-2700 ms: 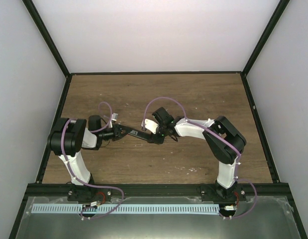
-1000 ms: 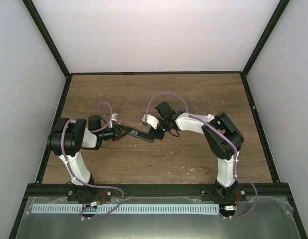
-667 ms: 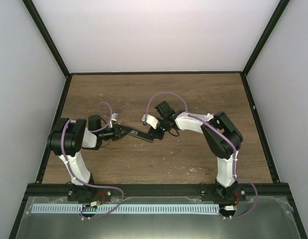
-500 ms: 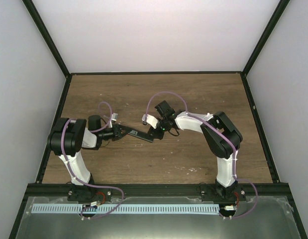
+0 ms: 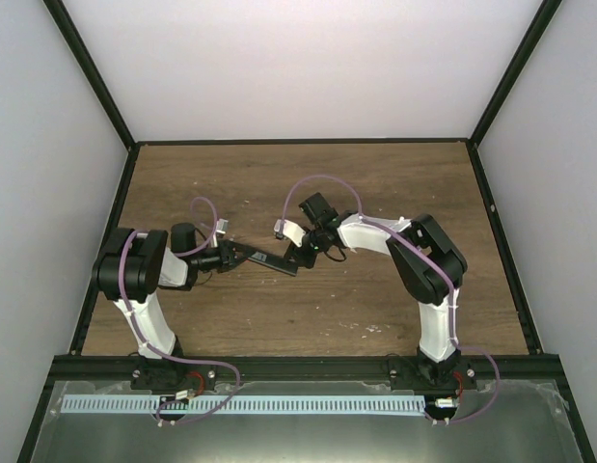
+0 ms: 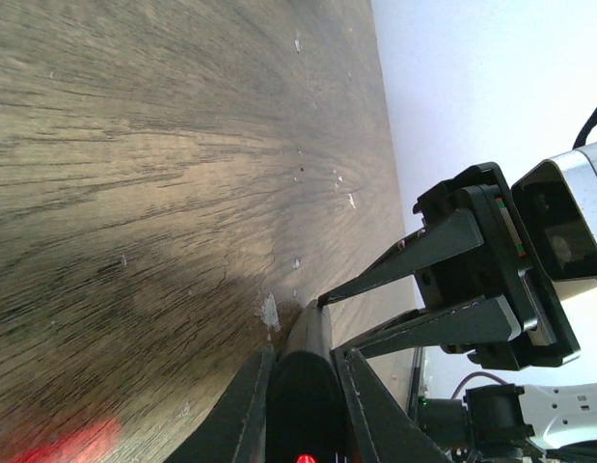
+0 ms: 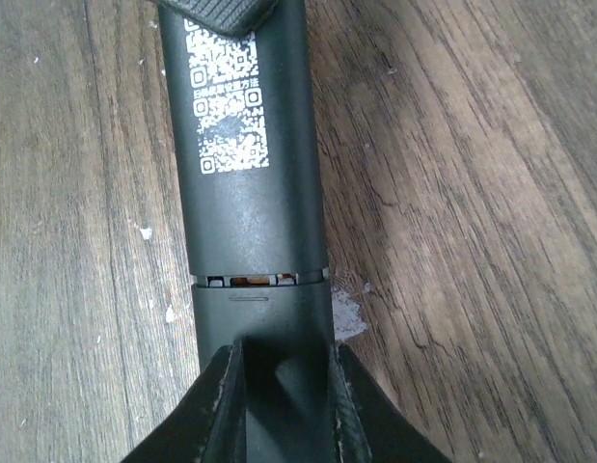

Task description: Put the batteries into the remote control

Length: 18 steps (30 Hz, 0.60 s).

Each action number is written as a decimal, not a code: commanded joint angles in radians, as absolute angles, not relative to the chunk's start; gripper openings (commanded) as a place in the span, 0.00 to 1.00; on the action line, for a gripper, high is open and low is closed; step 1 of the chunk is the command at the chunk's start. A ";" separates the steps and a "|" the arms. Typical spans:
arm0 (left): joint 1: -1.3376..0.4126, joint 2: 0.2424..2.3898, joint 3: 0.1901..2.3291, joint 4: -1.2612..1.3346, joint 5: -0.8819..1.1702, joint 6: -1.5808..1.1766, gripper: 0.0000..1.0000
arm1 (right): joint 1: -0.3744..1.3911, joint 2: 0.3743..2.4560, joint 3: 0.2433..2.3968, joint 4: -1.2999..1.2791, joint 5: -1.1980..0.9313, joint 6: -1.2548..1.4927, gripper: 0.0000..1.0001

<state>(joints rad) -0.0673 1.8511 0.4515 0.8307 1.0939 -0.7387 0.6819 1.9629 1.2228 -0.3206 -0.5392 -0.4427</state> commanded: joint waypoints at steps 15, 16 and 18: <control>-0.091 1.891 0.428 0.905 1.093 -0.736 0.00 | 0.697 1.848 1.224 -0.242 -0.578 -0.309 0.35; -0.091 1.890 0.428 0.904 1.091 -0.736 0.00 | 0.695 1.833 1.223 -0.240 -0.572 -0.298 0.35; -0.089 1.888 0.427 0.901 1.091 -0.732 0.00 | 0.685 1.800 1.214 -0.239 -0.560 -0.270 0.35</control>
<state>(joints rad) -0.0841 1.8725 0.4419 0.8894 1.1053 -0.7628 0.6952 1.8877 1.2232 -0.2737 -0.5571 -0.3298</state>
